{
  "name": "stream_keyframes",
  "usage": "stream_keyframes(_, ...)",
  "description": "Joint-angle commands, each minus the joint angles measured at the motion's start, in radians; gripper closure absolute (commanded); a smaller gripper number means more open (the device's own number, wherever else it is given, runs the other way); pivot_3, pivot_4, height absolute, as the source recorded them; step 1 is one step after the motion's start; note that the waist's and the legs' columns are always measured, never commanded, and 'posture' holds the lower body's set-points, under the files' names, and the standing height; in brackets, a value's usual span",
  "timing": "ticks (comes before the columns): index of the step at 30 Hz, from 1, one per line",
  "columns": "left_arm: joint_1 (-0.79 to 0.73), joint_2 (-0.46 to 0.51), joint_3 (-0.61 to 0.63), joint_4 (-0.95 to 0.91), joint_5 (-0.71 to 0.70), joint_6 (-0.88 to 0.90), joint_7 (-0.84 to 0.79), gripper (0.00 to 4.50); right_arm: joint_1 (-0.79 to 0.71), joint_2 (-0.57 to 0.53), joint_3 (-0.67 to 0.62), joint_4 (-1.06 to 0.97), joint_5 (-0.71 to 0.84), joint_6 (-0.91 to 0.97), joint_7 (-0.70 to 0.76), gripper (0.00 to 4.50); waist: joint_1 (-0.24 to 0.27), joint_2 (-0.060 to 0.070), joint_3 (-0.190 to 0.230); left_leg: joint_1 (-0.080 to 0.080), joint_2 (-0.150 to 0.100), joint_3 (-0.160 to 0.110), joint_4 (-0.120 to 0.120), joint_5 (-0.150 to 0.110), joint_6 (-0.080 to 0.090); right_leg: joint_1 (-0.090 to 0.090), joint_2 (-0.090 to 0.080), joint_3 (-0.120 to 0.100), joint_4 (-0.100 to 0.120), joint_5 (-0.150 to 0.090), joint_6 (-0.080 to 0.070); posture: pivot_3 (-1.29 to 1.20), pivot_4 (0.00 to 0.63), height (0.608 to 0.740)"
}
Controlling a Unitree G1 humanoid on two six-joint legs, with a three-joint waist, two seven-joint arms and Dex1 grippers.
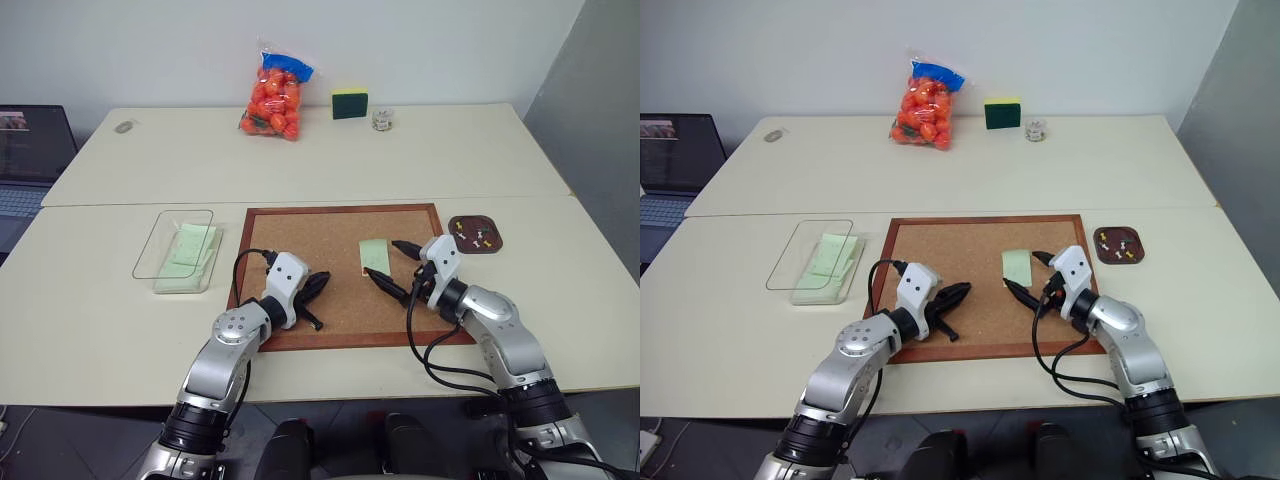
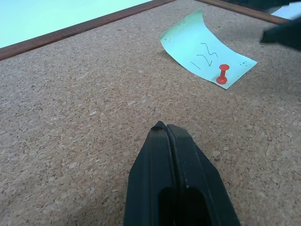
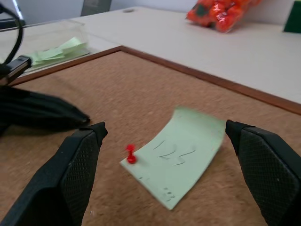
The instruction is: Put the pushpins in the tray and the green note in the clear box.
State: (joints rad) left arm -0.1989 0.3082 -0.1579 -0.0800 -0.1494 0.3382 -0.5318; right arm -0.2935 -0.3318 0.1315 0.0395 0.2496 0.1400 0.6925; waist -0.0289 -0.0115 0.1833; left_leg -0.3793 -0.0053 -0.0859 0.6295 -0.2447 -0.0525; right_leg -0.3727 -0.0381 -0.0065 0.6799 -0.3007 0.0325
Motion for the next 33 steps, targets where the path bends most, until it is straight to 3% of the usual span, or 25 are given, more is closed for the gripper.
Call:
stream_keyframes(1, 0.020, 0.002, -0.006, 0.034, 0.017, 0.018, 0.008, 4.50, -0.014, 0.010, 0.033, -0.018, -0.006, -0.013, 0.042, 0.02, 0.000, 0.000, 0.000, 0.000, 0.000, 0.000, 0.000, 0.000, 0.000, 0.000, 0.000, 0.000, 0.000, 0.000, 0.000, 0.00, 0.150, 0.740)
stream_keyframes(12, 0.023, 0.005, -0.001, 0.030, 0.018, 0.016, 0.010, 4.50, -0.048, 0.056, 0.053, 0.119, -0.039, -0.074, 0.058, 0.02, 0.000, 0.000, 0.000, 0.000, 0.000, -0.001, 0.000, 0.000, 0.000, 0.000, 0.000, -0.001, 0.000, 0.000, 0.000, 0.00, 0.150, 0.740)
stream_keyframes(15, 0.027, 0.005, -0.002, 0.027, 0.018, 0.016, 0.011, 4.50, -0.058, 0.068, 0.053, 0.143, -0.046, -0.082, 0.050, 0.46, -0.001, 0.000, 0.000, 0.000, 0.000, -0.001, 0.000, 0.000, 0.000, 0.000, 0.000, 0.000, 0.000, 0.000, 0.000, 0.00, 0.150, 0.740)
stream_keyframes(27, 0.029, 0.004, -0.003, 0.023, 0.021, 0.016, 0.011, 4.50, -0.081, 0.085, 0.051, 0.178, -0.051, -0.093, 0.057, 3.15, -0.002, 0.000, 0.000, 0.001, 0.001, 0.000, 0.000, 0.000, 0.000, 0.000, 0.000, 0.000, 0.000, 0.000, 0.000, 0.00, 0.150, 0.740)
stream_keyframes(33, 0.032, 0.003, -0.007, 0.022, 0.024, 0.013, 0.013, 4.50, -0.090, 0.080, 0.057, 0.195, -0.077, -0.119, 0.061, 4.26, -0.002, 0.000, 0.000, 0.001, 0.000, 0.000, 0.000, 0.000, 0.000, 0.000, 0.000, 0.000, 0.000, 0.000, 0.000, 0.00, 0.150, 0.740)
